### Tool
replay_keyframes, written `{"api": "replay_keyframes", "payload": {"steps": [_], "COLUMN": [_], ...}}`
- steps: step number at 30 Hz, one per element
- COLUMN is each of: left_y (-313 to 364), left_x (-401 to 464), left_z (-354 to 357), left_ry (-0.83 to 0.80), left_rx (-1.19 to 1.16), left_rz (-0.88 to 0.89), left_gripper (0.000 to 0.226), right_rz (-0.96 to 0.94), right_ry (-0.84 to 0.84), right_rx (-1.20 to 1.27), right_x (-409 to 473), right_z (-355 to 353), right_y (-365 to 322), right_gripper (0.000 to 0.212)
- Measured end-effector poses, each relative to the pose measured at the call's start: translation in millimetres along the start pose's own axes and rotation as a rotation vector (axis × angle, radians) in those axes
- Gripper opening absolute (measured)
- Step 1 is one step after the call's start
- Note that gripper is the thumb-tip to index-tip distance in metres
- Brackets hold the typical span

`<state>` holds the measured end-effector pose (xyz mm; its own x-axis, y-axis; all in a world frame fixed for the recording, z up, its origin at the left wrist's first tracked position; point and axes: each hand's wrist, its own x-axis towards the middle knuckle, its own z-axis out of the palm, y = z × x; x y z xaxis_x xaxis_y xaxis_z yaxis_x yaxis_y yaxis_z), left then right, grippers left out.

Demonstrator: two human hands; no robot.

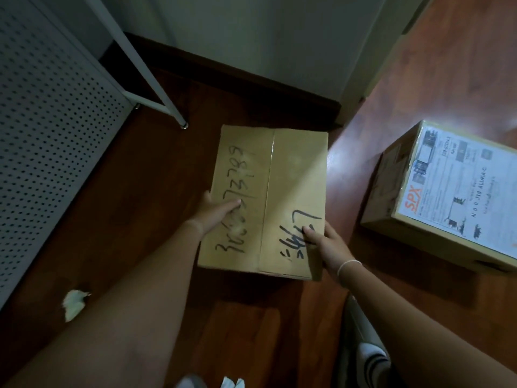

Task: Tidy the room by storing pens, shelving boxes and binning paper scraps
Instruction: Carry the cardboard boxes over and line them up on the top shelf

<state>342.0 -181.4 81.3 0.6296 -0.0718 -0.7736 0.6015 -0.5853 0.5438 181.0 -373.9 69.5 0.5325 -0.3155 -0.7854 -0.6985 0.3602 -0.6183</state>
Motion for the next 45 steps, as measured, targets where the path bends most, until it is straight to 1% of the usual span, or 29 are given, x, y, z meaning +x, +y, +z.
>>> {"api": "replay_keyframes", "payload": {"steps": [2,3,5,7,10,14,16,17,19,20,22,24,26,28,29,30,31,33,35,36,37,39,40,45], "left_y": [2,8,24,46,79,118,132,139,149,153,160,165,171,175,178,179,179,175,172,170,165,155,150,122], "left_x": [-17,-27,-48,-81,-139,-226,-270,-291,-340,-367,-411,-459,-502,-549,-568,-588,-605,-645,-674,-687,-703,-729,-738,-772], "left_z": [-6,-12,-24,-41,-68,-104,-121,-129,-144,-149,-156,-162,-168,-176,-180,-186,-190,-207,-225,-235,-247,-270,-285,-345], "left_ry": [-0.011,-0.02,-0.041,-0.058,-0.051,-0.026,-0.033,-0.033,0.006,0.033,0.062,0.081,0.113,0.15,0.158,0.178,0.183,0.199,0.224,0.242,0.269,0.323,0.353,0.479], "left_rx": [-0.021,-0.035,-0.055,-0.062,-0.054,-0.111,-0.123,-0.119,-0.129,-0.134,-0.158,-0.214,-0.233,-0.23,-0.228,-0.227,-0.225,-0.224,-0.235,-0.233,-0.239,-0.278,-0.286,-0.316], "left_rz": [-0.016,-0.014,0.002,0.039,0.126,0.237,0.303,0.336,0.401,0.43,0.471,0.522,0.598,0.679,0.705,0.723,0.745,0.801,0.85,0.864,0.89,0.933,0.942,0.956], "left_gripper": [0.072,0.07,0.064,0.062,0.063,0.043,0.043,0.046,0.045,0.042,0.037,0.032,0.038,0.058,0.071,0.078,0.076,0.066,0.073,0.07,0.061,0.047,0.047,0.046], "right_rz": [-0.03,-0.054,-0.086,-0.123,-0.187,-0.317,-0.391,-0.427,-0.496,-0.522,-0.59,-0.683,-0.781,-0.874,-0.909,-0.942,-0.976,-1.066,-1.129,-1.157,-1.182,-1.188,-1.186,-1.159], "right_ry": [-0.023,-0.044,-0.085,-0.122,-0.166,-0.199,-0.198,-0.203,-0.245,-0.259,-0.309,-0.34,-0.313,-0.307,-0.288,-0.262,-0.257,-0.296,-0.319,-0.347,-0.381,-0.469,-0.514,-0.625], "right_rx": [0.013,0.025,0.024,0.011,0.009,0.012,0.058,0.073,0.122,0.146,0.176,0.202,0.203,0.2,0.197,0.2,0.204,0.209,0.204,0.203,0.213,0.228,0.232,0.245], "right_x": [-12,-21,-39,-63,-109,-188,-228,-247,-293,-315,-349,-391,-431,-470,-486,-504,-519,-550,-577,-588,-602,-620,-629,-658], "right_z": [-4,-6,-12,-15,-18,-19,-20,-21,-25,-28,-33,-37,-42,-44,-44,-42,-39,-27,-11,-2,11,37,52,128], "right_y": [-11,-23,-47,-78,-123,-176,-197,-207,-223,-230,-240,-252,-265,-278,-283,-289,-294,-306,-318,-323,-328,-339,-344,-361], "right_gripper": [0.035,0.033,0.032,0.037,0.042,0.047,0.053,0.048,0.025,0.02,0.026,0.04,0.049,0.055,0.061,0.067,0.07,0.071,0.07,0.066,0.059,0.053,0.053,0.045]}}
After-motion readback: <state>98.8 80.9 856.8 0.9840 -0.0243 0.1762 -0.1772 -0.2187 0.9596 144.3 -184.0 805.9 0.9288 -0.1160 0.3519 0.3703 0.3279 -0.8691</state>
